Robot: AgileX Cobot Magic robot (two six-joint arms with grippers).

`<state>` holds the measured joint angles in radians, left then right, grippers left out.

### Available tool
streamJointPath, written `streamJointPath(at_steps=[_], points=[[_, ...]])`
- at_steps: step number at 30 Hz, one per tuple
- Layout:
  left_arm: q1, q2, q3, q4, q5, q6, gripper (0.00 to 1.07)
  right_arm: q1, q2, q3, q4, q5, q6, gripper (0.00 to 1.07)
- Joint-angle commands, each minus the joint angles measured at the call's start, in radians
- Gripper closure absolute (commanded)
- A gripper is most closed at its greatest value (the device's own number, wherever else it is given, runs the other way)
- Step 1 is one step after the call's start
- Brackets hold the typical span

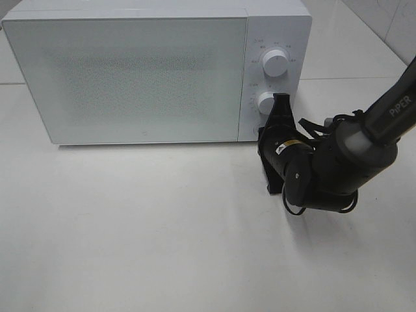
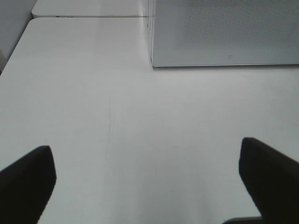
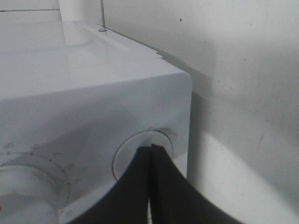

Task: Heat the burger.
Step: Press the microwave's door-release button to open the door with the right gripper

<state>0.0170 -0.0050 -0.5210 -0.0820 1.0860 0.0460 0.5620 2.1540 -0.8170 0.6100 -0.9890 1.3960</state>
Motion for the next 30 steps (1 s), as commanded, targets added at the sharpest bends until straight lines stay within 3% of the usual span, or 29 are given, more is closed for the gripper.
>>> streamJointPath(at_steps=[1,17,23,30], points=[[0.003,-0.006,0.003,-0.002,-0.013,0.0,0.07,-0.005,0.003,-0.011,0.015,0.011,-0.001,1.07],[0.003,-0.006,0.003,-0.002,-0.013,0.0,0.07,-0.015,0.01,-0.073,0.009,-0.038,-0.013,1.07],[0.003,-0.006,0.003,-0.002,-0.013,0.0,0.07,-0.015,0.035,-0.105,0.009,-0.164,-0.012,1.07],[0.003,-0.006,0.003,-0.002,-0.013,0.0,0.07,-0.015,0.089,-0.191,0.009,-0.16,0.051,1.07]])
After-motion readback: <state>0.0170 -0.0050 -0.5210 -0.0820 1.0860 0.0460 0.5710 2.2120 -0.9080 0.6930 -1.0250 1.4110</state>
